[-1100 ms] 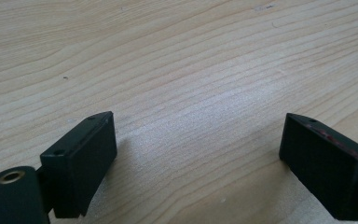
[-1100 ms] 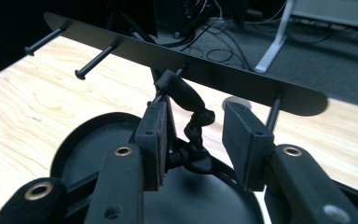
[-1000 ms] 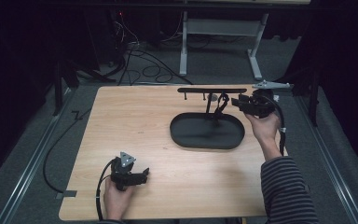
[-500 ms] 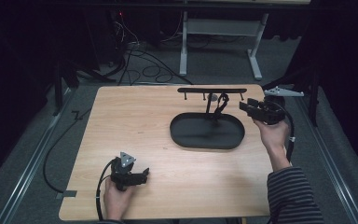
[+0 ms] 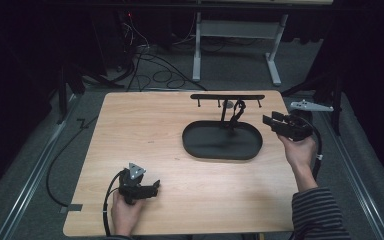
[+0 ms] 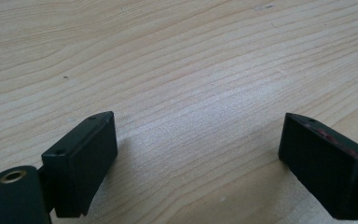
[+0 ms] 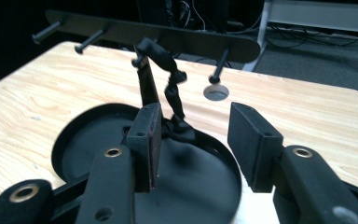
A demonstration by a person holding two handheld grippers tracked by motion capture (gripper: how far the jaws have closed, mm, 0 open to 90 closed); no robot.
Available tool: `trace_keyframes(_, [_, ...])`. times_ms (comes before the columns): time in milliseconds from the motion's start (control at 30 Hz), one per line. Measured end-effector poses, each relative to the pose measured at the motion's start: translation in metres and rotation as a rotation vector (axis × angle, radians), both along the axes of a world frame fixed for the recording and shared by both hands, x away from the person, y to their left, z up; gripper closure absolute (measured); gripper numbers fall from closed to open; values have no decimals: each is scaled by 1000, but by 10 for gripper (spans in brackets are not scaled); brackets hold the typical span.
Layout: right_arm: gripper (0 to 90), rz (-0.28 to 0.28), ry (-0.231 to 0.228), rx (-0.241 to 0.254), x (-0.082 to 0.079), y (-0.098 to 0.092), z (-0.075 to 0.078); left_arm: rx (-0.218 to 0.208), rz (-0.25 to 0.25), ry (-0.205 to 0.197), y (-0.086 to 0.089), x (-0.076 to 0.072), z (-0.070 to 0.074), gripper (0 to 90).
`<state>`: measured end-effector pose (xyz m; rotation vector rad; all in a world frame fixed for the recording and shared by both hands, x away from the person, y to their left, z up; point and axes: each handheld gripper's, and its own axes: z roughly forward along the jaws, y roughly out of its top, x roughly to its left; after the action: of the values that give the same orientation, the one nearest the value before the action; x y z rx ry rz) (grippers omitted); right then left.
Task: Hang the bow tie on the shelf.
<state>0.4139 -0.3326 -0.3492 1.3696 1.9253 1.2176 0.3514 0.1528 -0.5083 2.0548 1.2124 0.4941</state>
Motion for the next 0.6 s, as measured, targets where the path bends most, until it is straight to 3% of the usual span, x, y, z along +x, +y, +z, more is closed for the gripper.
trace_keyframes(233, [486, 13, 18, 5, -13, -5, -2, 0, 0, 1, 0, 0, 0, 124])
trace_keyframes(600, [485, 54, -13, 3, -35, -5, -4, 0, 2, -2, 0, -1, 0, 127])
